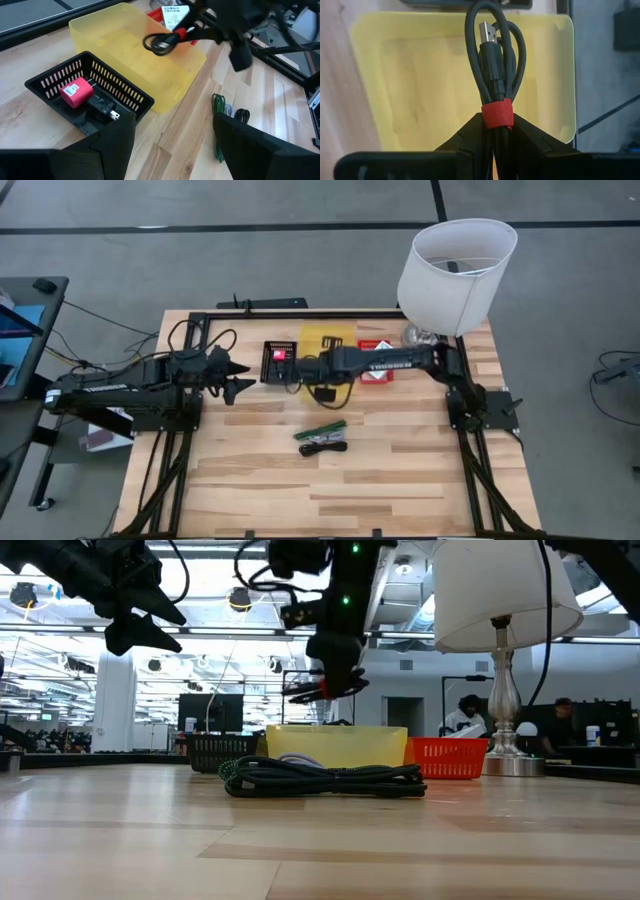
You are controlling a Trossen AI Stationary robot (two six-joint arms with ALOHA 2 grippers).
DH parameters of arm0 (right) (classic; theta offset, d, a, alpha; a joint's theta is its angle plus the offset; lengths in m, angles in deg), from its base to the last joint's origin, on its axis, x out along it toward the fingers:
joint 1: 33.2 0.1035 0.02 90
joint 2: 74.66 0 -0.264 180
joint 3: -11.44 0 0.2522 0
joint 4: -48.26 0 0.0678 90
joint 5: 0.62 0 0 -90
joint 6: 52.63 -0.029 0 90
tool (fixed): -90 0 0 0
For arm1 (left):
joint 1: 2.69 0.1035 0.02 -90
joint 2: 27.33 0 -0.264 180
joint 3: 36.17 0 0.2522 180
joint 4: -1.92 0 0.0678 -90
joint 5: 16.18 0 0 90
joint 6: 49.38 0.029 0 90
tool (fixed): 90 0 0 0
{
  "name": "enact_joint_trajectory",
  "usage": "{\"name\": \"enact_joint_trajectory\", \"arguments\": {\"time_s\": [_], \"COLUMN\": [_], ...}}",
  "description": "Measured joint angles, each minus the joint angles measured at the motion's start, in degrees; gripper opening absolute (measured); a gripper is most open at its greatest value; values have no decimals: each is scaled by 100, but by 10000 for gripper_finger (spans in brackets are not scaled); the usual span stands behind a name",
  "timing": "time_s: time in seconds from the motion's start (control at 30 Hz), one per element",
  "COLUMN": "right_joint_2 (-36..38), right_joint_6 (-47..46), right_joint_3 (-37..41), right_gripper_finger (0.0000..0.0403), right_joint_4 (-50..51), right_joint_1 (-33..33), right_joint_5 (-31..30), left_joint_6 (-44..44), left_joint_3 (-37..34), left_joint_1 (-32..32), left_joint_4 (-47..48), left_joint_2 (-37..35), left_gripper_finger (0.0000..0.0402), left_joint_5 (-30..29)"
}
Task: Pick and place items into bin
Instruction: Put the bottom black charger cable into the yellow bin, then put the black charger cable into the yellow bin
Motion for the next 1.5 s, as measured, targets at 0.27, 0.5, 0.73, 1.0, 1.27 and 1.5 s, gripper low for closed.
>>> {"name": "enact_joint_trajectory", "arguments": {"time_s": [0.27, 0.5, 0.73, 1.0, 1.27, 1.5], "right_joint_2": [0, 0, 0, 0, 0, 0], "right_joint_6": [1, -2, -10, -155, -160, -316], "right_joint_3": [0, 0, 0, 0, 0, 0], "right_gripper_finger": [78, 100, 122, 136, 134, 136], "right_joint_4": [-21, -23, -25, -25, -28, -28], "right_joint_1": [-263, -260, -260, -256, -256, -245], "right_joint_5": [190, 188, 188, 190, 190, 191], "left_joint_6": [1, 1, 1, 1, 1, 4], "left_joint_3": [0, 0, 0, 0, 0, 0], "left_joint_1": [-2, 0, -2, 0, -2, -1], "left_joint_4": [0, 0, 113, 149, 149, 149], "left_joint_2": [0, 0, 0, -1, 0, -2], "left_gripper_finger": [258, 258, 258, 258, 258, 258], "left_joint_5": [0, 1, 1, 1, 1, 1]}}
